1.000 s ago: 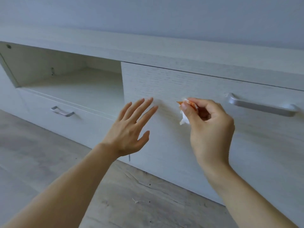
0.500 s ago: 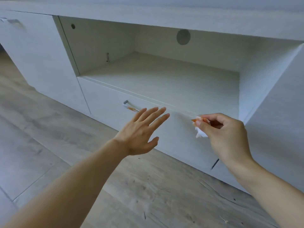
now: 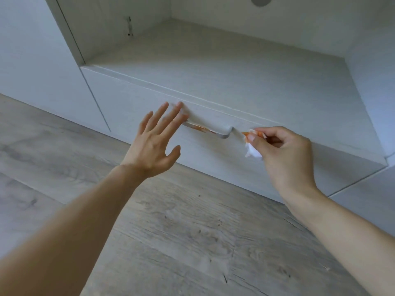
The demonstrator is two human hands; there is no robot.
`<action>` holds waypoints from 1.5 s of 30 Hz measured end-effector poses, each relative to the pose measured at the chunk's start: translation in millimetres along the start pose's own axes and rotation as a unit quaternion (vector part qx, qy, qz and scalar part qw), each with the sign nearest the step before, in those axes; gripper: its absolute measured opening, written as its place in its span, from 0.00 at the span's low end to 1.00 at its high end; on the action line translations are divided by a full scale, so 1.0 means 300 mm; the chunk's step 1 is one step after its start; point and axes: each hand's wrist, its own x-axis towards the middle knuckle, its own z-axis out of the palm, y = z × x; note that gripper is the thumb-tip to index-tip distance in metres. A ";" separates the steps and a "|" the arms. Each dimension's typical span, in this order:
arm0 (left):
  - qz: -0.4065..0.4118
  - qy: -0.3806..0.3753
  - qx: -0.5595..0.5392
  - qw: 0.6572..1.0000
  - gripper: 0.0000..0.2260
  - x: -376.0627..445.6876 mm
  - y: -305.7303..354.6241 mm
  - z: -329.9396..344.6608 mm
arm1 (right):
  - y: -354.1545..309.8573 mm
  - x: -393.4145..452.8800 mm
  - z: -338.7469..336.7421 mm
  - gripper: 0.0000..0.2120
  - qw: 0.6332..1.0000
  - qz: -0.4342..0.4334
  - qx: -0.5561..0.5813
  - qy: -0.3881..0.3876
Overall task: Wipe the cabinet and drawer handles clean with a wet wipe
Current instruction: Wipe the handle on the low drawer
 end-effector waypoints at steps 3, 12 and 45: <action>0.015 0.003 -0.008 1.000 0.30 0.003 -0.007 0.010 | 0.013 -0.023 0.078 0.08 0.999 -0.021 0.025 0.029; 0.005 -0.014 -0.005 1.000 0.32 0.000 0.014 0.000 | 0.018 -0.027 0.172 0.04 0.978 0.031 0.158 0.130; 0.106 0.153 -0.089 0.978 0.27 0.057 -0.054 0.163 | 0.093 -0.033 0.298 0.08 0.954 -0.062 0.170 0.241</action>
